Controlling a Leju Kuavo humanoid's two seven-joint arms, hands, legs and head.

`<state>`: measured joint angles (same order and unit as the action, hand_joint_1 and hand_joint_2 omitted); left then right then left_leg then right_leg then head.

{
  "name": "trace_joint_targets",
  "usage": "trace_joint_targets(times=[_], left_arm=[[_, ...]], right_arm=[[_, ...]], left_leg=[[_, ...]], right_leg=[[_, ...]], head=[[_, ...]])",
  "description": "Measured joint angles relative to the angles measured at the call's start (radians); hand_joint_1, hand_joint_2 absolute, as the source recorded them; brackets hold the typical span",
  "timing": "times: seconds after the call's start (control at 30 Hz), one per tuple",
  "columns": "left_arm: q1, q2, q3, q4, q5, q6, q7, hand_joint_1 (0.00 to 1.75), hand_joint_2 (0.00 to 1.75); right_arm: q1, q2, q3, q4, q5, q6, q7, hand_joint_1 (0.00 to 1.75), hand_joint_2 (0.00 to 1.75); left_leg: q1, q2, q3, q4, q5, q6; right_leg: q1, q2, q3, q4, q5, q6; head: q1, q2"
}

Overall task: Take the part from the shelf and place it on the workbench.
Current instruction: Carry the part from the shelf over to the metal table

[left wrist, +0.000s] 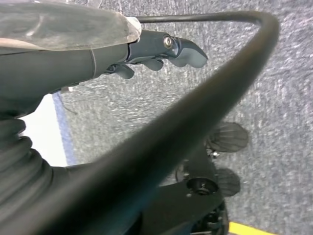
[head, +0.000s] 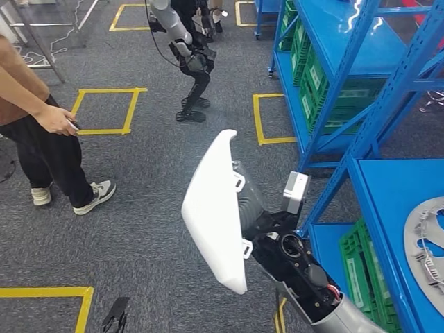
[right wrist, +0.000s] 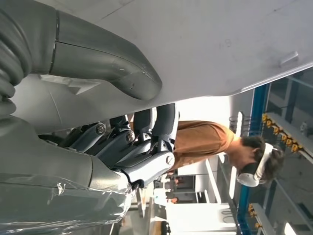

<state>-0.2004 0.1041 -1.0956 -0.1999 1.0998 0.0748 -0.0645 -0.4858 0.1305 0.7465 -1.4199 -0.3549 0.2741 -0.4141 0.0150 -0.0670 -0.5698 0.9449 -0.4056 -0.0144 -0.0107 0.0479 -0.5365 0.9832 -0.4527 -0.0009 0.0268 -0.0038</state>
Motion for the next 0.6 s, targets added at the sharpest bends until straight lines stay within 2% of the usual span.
trace_joint_targets(times=[0.03, 0.1, 0.13, 0.17, 0.2, 0.27, 0.3, 0.33, 0.37, 0.43, 0.47, 0.5, 0.53, 0.6], left_arm=[[0.0, 0.0, 0.0, 0.0, 0.0, -0.005, -0.006, 0.0, 1.75], [0.003, 0.002, 0.0, 0.0, 0.0, -0.012, -0.013, 0.0, 1.75], [0.004, 0.002, 0.0, 0.0, 0.0, -0.015, -0.015, 0.0, 1.75], [0.004, 0.003, 0.0, 0.0, 0.0, -0.017, -0.016, 0.0, 1.75], [0.003, 0.003, 0.0, 0.0, 0.0, -0.018, -0.017, 0.0, 1.75], [0.0, 0.002, 0.0, 0.0, 0.0, -0.019, -0.018, 0.0, 1.75], [0.0, 0.002, 0.0, 0.0, 0.0, -0.019, -0.018, 0.0, 1.75], [0.002, 0.002, 0.0, 0.0, 0.0, -0.019, -0.018, 0.0, 1.75], [0.003, 0.002, 0.0, 0.0, 0.0, -0.018, -0.018, 0.0, 1.75], [0.003, 0.005, 0.0, 0.0, 0.0, -0.014, -0.017, 0.0, 1.75], [0.002, 0.006, 0.0, 0.0, 0.0, -0.013, -0.017, 0.0, 1.75], [0.0, 0.006, 0.0, 0.0, 0.0, -0.012, -0.017, 0.0, 1.75], [-0.001, 0.006, 0.0, 0.0, 0.0, -0.012, -0.017, 0.0, 1.75], [0.001, 0.006, 0.0, 0.0, 0.0, -0.012, -0.015, 0.0, 1.75]], right_arm=[[0.0, 0.0, 0.0, 0.0, -0.001, -0.001, 0.0, 1.75, 1.75], [-0.001, 0.0, 0.0, -0.002, -0.003, -0.002, 0.001, 1.75, 1.75], [-0.002, 0.0, 0.0, -0.003, -0.004, -0.001, 0.0, 1.75, 1.75], [-0.003, 0.0, 0.0, -0.004, -0.004, -0.001, 0.0, 1.75, 1.75], [-0.003, 0.0, 0.0, -0.005, -0.004, -0.001, 0.0, 1.75, 1.75], [-0.002, 0.0, 0.0, -0.005, -0.004, -0.001, 0.0, 1.75, 1.75], [0.0, 0.0, 0.0, -0.005, -0.005, 0.0, 0.0, 1.75, 1.75], [0.0, 0.0, 0.0, -0.005, -0.008, 0.001, 0.0, 1.75, 1.75], [0.001, 0.0, 0.0, -0.005, -0.011, 0.003, -0.001, 1.75, 1.75], [0.0, 0.0, 0.0, -0.005, -0.017, 0.006, -0.002, 1.75, 1.75], [-0.001, 0.0, 0.0, -0.005, -0.019, 0.006, -0.003, 1.75, 1.75], [-0.002, 0.0, 0.0, -0.005, -0.02, 0.007, -0.003, 1.75, 1.75], [-0.003, 0.0, 0.0, -0.005, -0.02, 0.007, -0.003, 1.75, 1.75], [-0.003, 0.0, 0.0, -0.005, -0.02, 0.008, -0.003, 1.75, 1.75]], left_leg=[[0.001, -0.006, -0.005, 0.0, 0.002, -0.006], [0.004, -0.014, -0.012, -0.001, 0.006, -0.019], [0.003, -0.006, -0.017, 0.01, -0.002, -0.024], [0.003, 0.008, -0.032, 0.041, -0.021, -0.028], [0.003, 0.025, -0.058, 0.096, -0.051, -0.032], [0.003, 0.048, -0.129, 0.239, -0.114, -0.039], [0.004, 0.052, -0.155, 0.29, -0.128, -0.042], [0.004, 0.055, -0.163, 0.303, -0.123, -0.044], [0.004, 0.058, -0.148, 0.274, -0.099, -0.045], [0.004, 0.081, -0.072, 0.127, -0.031, -0.042], [0.002, 0.093, -0.038, 0.059, -0.006, -0.037], [-0.001, 0.101, -0.015, 0.014, 0.006, -0.031], [-0.003, 0.103, -0.008, -0.004, 0.008, -0.024], [-0.004, 0.089, -0.009, -0.006, 0.008, -0.009]], right_leg=[[0.002, 0.007, 0.007, -0.014, -0.003, -0.001], [0.0, -0.004, 0.014, -0.025, 0.0, -0.006], [-0.002, -0.011, 0.017, -0.031, 0.004, -0.01], [-0.005, -0.02, 0.019, -0.037, 0.008, -0.014], [-0.007, -0.031, 0.021, -0.041, 0.011, -0.017], [-0.005, -0.051, 0.019, -0.042, 0.012, -0.021], [-0.004, -0.06, 0.018, -0.042, 0.012, -0.021], [-0.003, -0.069, 0.018, -0.042, 0.011, -0.021], [-0.004, -0.077, 0.019, -0.042, 0.011, -0.02], [-0.002, -0.092, 0.021, -0.041, 0.008, -0.016], [0.001, -0.097, 0.022, -0.04, 0.005, -0.013], [0.005, -0.102, 0.022, -0.039, 0.002, -0.008], [0.008, -0.106, 0.023, -0.038, 0.0, -0.004], [0.008, -0.112, 0.024, -0.037, -0.005, 0.006]], head=[[0.001, 0.0], [0.003, 0.0], [0.0, 0.0], [-0.007, 0.0], [-0.015, 0.0], [-0.03, 0.0], [-0.033, 0.0], [-0.037, 0.0], [-0.042, 0.0], [-0.052, 0.0], [-0.058, 0.0], [-0.059, 0.0], [-0.058, 0.0], [-0.05, 0.0]])
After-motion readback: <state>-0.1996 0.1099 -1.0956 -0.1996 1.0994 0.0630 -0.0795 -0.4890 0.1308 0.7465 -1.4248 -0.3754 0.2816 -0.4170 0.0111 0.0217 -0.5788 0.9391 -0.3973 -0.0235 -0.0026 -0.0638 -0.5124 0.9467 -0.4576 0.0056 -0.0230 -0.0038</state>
